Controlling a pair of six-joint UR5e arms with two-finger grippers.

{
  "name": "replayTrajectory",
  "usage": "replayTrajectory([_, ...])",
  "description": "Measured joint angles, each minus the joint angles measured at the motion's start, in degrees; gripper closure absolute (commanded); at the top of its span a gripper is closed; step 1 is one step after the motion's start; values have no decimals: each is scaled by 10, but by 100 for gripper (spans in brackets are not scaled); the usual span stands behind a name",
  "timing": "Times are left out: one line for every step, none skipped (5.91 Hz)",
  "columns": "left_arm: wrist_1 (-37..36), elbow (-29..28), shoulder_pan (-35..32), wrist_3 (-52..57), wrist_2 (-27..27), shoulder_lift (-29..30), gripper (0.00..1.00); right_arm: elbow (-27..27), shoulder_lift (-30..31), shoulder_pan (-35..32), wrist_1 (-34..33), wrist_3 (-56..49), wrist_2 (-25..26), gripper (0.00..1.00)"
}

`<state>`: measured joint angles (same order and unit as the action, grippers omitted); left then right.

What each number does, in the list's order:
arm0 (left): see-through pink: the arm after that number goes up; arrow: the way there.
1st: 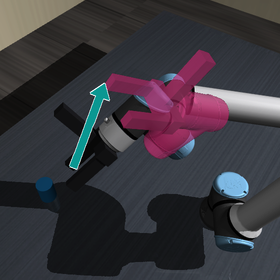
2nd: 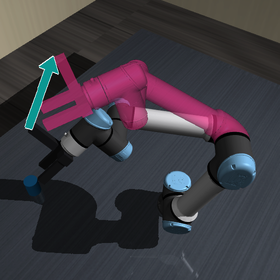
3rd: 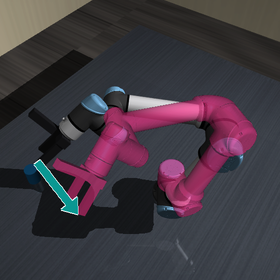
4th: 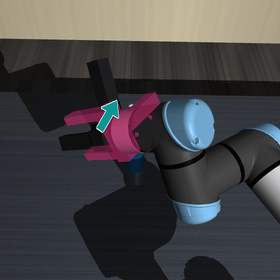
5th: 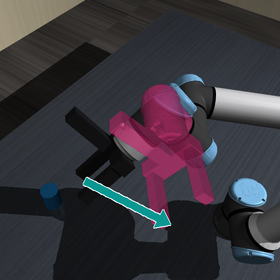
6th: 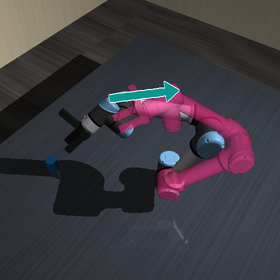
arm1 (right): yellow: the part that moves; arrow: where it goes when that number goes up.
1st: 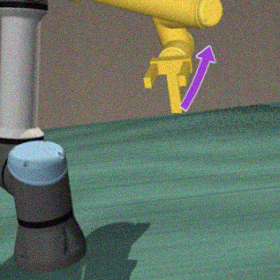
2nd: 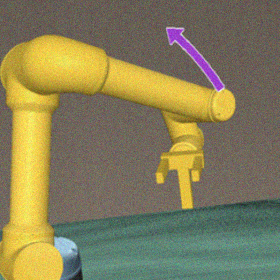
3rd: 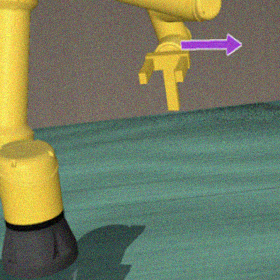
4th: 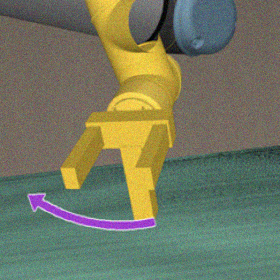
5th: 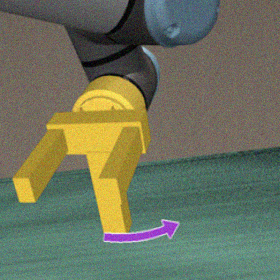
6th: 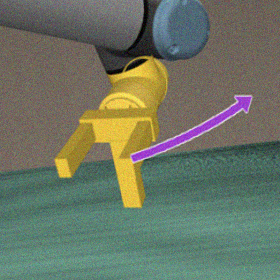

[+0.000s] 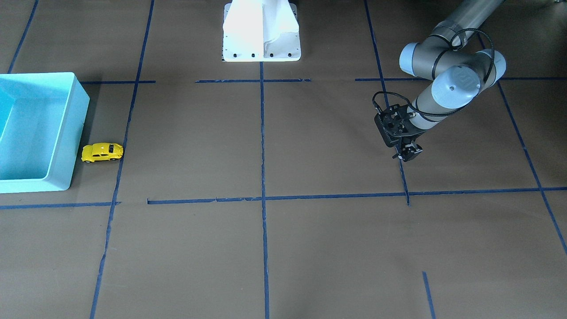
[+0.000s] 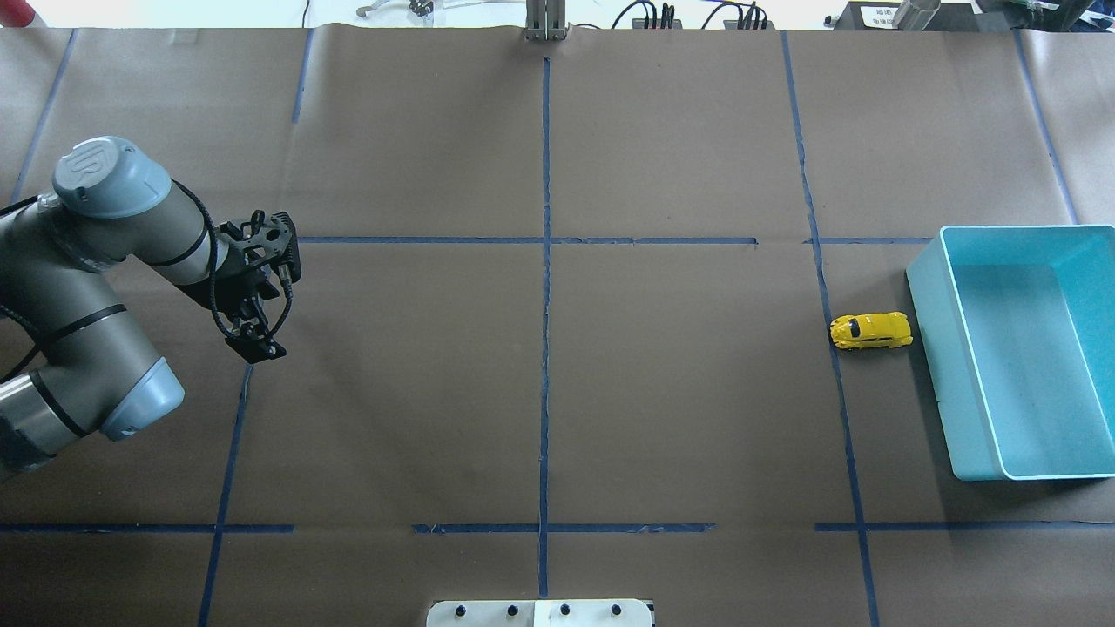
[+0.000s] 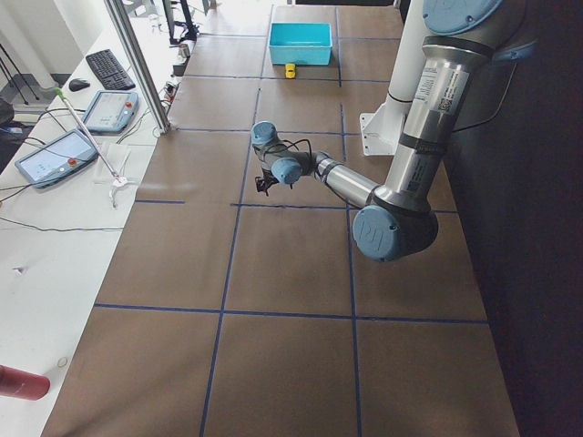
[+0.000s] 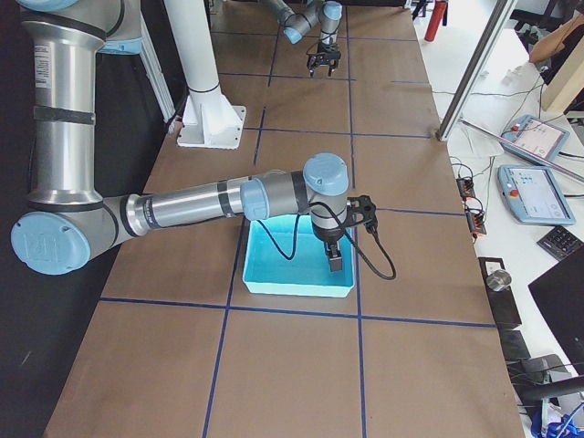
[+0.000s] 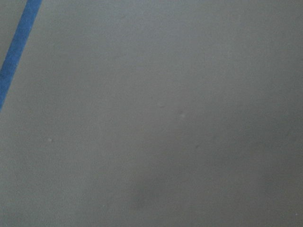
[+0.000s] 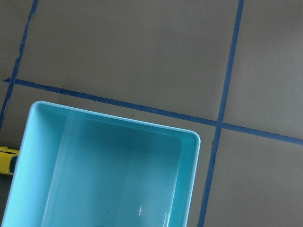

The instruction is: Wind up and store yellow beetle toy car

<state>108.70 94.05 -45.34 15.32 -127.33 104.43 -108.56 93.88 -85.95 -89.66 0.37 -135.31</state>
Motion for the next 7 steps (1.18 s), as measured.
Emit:
replayTrajectory([0,11,-13,1,-2,-27,0,-14,9,10,0,-1,-2,0])
replayTrajectory([0,16,-31,2,-14,-48,0,-29,26,16,0,-2,-3,0])
replayTrajectory([0,17,-50,2,-27,-71,0,-36,20,57,0,-3,13,0])
replayTrajectory([0,17,-79,2,-36,-99,0,-37,-7,120,0,-4,48,0])
replayTrajectory([0,16,-117,2,-40,-128,0,-36,-34,177,-1,-6,77,0])
replayTrajectory([0,5,-160,-1,-41,-147,0,-35,-53,223,-1,-27,89,0])
replayTrajectory([-3,-24,-213,-11,-39,-151,0,-35,-69,262,1,-69,104,0])
